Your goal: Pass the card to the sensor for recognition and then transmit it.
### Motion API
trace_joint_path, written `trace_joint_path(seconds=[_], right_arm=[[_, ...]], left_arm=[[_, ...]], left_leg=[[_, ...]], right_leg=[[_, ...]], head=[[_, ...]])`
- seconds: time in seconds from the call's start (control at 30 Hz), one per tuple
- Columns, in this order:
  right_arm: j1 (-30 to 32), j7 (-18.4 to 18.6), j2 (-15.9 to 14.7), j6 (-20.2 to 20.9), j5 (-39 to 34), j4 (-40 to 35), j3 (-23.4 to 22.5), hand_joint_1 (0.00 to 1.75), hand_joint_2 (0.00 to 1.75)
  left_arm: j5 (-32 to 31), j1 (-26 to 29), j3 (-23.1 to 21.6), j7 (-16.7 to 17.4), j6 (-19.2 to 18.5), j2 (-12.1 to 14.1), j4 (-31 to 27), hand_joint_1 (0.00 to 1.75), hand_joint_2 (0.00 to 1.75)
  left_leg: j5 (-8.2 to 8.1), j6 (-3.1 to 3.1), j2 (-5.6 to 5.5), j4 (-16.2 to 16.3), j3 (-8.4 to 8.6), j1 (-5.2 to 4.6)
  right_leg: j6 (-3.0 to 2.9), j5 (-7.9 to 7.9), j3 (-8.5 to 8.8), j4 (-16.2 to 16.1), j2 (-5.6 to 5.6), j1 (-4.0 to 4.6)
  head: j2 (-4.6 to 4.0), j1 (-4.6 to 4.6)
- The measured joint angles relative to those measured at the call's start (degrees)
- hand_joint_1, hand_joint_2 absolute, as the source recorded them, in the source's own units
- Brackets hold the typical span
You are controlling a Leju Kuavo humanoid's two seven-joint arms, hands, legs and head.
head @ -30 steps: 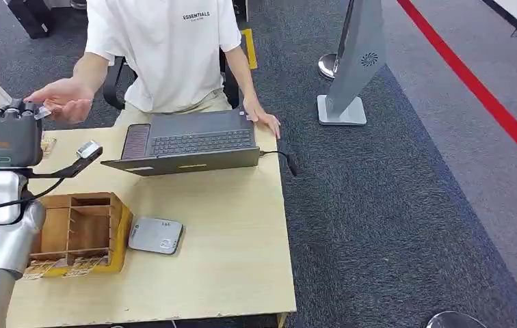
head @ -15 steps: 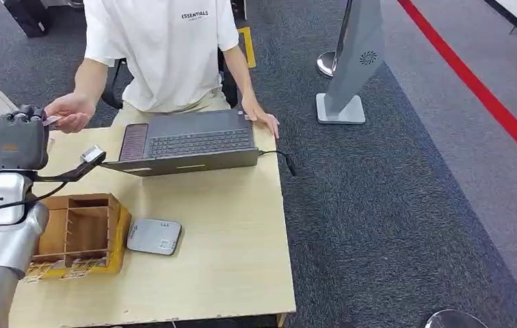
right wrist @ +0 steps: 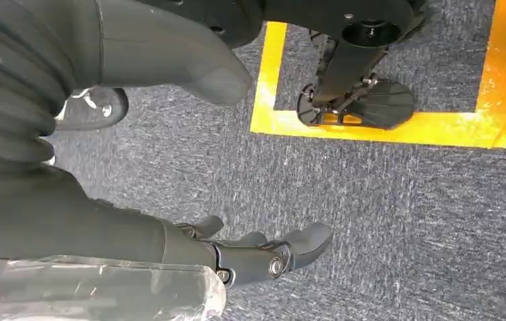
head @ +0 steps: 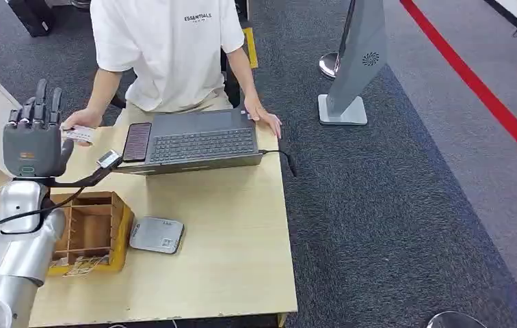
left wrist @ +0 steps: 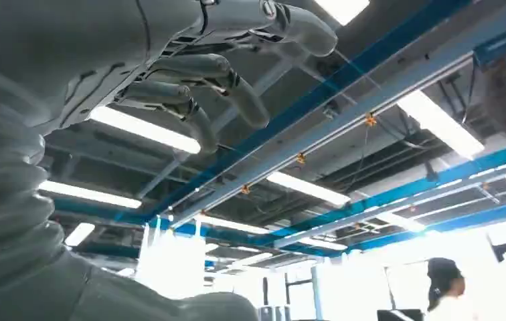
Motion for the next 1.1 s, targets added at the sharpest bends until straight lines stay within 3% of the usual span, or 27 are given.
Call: trace_joint_path(seconds=[0.2,0.4,0.63,0.9,1.0,1.1], right_arm=[[0.35,-0.55,0.0,0.0,-0.33,0.0,-0.74,0.0,1.75],[1.24,-0.87,0.0,-0.98,-1.81,0.0,-2.84,0.0,1.75],[1.63,-1.2,0.0,-1.33,-2.23,0.0,-4.94,0.0,1.75],[1.72,-1.68,0.0,-1.62,-2.38,0.0,-6.23,0.0,1.75],[1.73,-1.79,0.0,-1.77,-2.77,0.0,-6.47,0.0,1.75],[1.78,-1.88,0.0,-1.92,-3.06,-0.02,-7.56,0.0,1.75]], left_arm=[[1.97,3.14,-0.48,-2.14,0.04,-3.37,-6.39,0.0,1.75],[5.64,14.79,-2.3,-4.83,0.09,-6.78,-23.29,0.0,1.75],[3.71,26.46,-2.62,-9.79,0.09,-9.68,-37.82,0.0,1.75],[3.43,32.07,-3.13,-11.06,0.09,-11.15,-45.46,0.0,1.75],[3.78,33.84,-3.32,-13.22,0.09,-11.49,-47.51,0.0,1.75],[1.62,37.66,-5.07,-11.66,0.09,-11.6,-49.63,0.0,1.75]], left_leg=[[-0.01,0.02,0.12,0.04,0.01,-0.01],[-0.11,0.09,0.31,0.03,0.01,-0.02],[-0.13,0.11,0.29,0.02,-0.02,-0.02],[-0.09,0.13,0.26,0.02,0.0,-0.02],[-0.1,0.13,0.28,0.02,0.01,-0.02],[-0.11,0.13,0.28,0.02,0.0,-0.02]], right_leg=[[0.13,0.08,-0.05,-0.03,0.15,-0.03],[0.13,0.07,-0.09,-0.04,0.33,-0.03],[0.18,0.03,-0.11,-0.05,0.31,-0.03],[0.2,0.06,-0.08,-0.05,0.27,-0.03],[0.2,0.06,-0.07,-0.04,0.28,-0.03],[0.21,0.05,-0.08,-0.05,0.28,-0.03]], head=[[0.0,-0.02],[0.0,0.0],[0.0,0.0],[0.0,-0.02],[0.0,-0.02],[0.0,0.0]])
